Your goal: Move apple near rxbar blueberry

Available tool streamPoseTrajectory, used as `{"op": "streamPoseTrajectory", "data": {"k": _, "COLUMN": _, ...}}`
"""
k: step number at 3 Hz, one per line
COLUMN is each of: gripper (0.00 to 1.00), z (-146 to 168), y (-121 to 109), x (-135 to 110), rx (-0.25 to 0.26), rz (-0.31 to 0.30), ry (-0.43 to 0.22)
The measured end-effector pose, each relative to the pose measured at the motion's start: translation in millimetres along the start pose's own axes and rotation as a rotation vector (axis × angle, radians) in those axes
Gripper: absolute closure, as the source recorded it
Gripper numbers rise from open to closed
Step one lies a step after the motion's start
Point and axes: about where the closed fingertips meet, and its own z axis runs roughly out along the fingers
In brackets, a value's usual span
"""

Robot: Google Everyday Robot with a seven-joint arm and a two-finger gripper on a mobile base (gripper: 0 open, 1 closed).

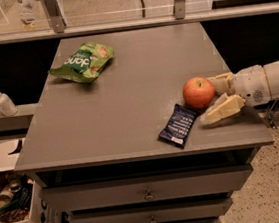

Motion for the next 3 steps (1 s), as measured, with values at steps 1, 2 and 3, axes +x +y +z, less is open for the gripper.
{"op": "streamPoseTrajectory", "data": {"k": 1, "gripper": 0.0, "z": 0, "y": 0, "x": 0, "rx": 0.0, "rz": 0.0, "ry": 0.0}}
{"op": "streamPoseTrajectory", "data": {"k": 2, "gripper": 0.0, "z": -16, "y": -1, "x": -3, "rx": -0.003, "rz": 0.003, "ry": -0.009}}
{"op": "streamPoseTrajectory", "data": {"k": 3, "gripper": 0.0, "z": -56, "y": -9, "x": -10, "rx": 0.05, "rz": -0.012, "ry": -0.045}}
